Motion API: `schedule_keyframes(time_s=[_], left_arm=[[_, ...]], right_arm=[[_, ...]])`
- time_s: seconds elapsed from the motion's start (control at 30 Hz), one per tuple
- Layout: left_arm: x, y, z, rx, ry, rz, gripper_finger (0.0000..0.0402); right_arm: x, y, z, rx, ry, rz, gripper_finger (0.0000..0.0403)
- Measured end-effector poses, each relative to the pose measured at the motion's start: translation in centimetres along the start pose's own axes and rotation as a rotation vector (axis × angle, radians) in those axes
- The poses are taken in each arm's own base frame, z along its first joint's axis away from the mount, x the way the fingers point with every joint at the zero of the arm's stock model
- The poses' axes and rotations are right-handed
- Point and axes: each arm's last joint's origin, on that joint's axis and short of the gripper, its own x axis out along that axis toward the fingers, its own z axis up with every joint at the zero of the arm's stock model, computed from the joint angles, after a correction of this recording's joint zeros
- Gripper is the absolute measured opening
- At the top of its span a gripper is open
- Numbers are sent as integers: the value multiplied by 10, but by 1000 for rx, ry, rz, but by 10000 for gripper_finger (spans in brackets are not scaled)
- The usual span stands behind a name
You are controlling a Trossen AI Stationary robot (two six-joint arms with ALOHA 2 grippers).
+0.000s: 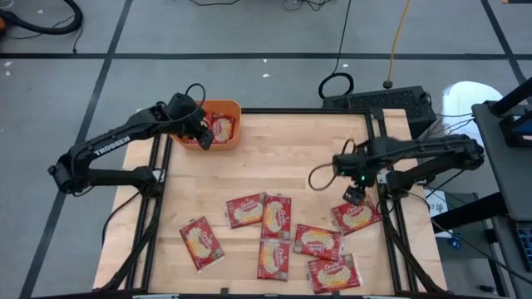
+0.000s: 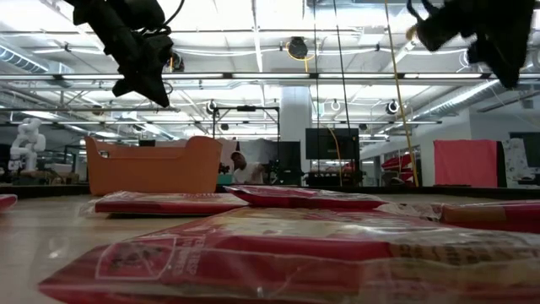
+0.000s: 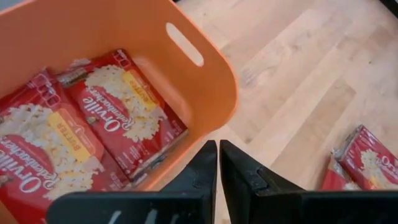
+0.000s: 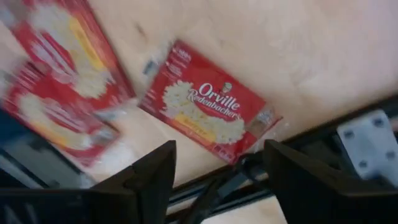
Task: Sort popcorn bags into baskets
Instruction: Stack the red popcorn bag on top of the red popcorn bag in the orange bin
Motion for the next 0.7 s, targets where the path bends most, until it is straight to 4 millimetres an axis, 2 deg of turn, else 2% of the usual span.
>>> schedule_keyframes(time_s=[0.17, 0.4, 0.5, 0.7], left_arm=[[1, -7, -2, 2, 11, -22, 24], [2, -16, -5, 26, 23, -49, 24], [2, -19, -6, 24, 28, -57, 24], [3, -24, -8, 45, 29, -52, 24]], right_arm=[[46, -5, 2, -127, 34, -21, 258], [94, -4, 11, -283, -44, 138, 252], [104, -1, 16, -355, -103, 208, 247], [106, 11, 24, -553, -264, 280, 245]])
